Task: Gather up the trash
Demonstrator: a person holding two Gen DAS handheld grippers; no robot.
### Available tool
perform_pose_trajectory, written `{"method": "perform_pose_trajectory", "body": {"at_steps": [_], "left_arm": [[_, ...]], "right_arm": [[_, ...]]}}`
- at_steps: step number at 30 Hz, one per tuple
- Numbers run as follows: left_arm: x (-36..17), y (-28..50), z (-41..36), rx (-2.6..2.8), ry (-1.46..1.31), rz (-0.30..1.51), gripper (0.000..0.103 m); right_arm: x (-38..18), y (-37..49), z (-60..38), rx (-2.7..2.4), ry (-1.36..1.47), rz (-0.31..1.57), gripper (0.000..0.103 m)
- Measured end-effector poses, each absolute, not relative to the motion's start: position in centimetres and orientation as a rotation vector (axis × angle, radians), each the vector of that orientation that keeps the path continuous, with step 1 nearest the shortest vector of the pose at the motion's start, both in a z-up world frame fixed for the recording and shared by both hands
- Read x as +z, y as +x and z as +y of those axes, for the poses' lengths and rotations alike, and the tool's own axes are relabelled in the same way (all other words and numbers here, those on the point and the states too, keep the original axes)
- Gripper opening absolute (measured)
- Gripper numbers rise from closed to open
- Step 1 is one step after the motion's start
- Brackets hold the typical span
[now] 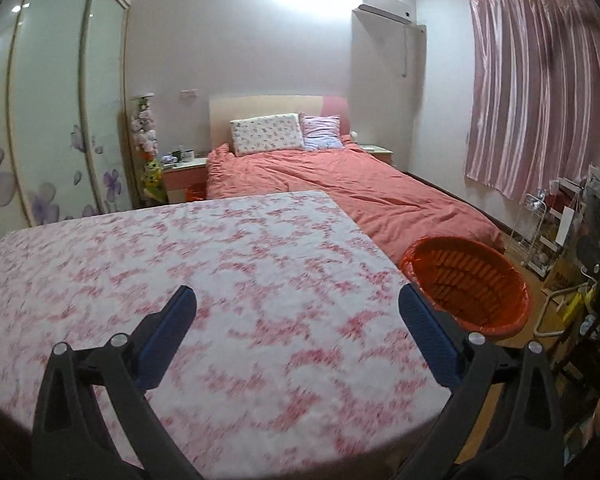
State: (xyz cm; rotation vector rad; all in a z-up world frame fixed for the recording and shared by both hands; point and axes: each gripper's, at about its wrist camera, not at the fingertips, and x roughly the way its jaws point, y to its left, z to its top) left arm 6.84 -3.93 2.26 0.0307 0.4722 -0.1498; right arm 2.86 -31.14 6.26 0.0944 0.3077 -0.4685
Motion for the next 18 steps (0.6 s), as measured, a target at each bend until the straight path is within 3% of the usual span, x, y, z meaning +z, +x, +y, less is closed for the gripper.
{"method": "perform_pose_trajectory", "body": {"at_steps": [8,18], "left_arm": [[1.9,2.6,-0.7,-0.063,-0.013,0.439,0.099],[0.3,0.4,1.2,-0.001,-0.029,0.457,0.099]], "right_arm": [[6.1,0.1,-28.1,-0.472,0.073,0.267,0.101],[4.1,0.3,-27.6,-0.47,0.114,0.415,0.101]]}}
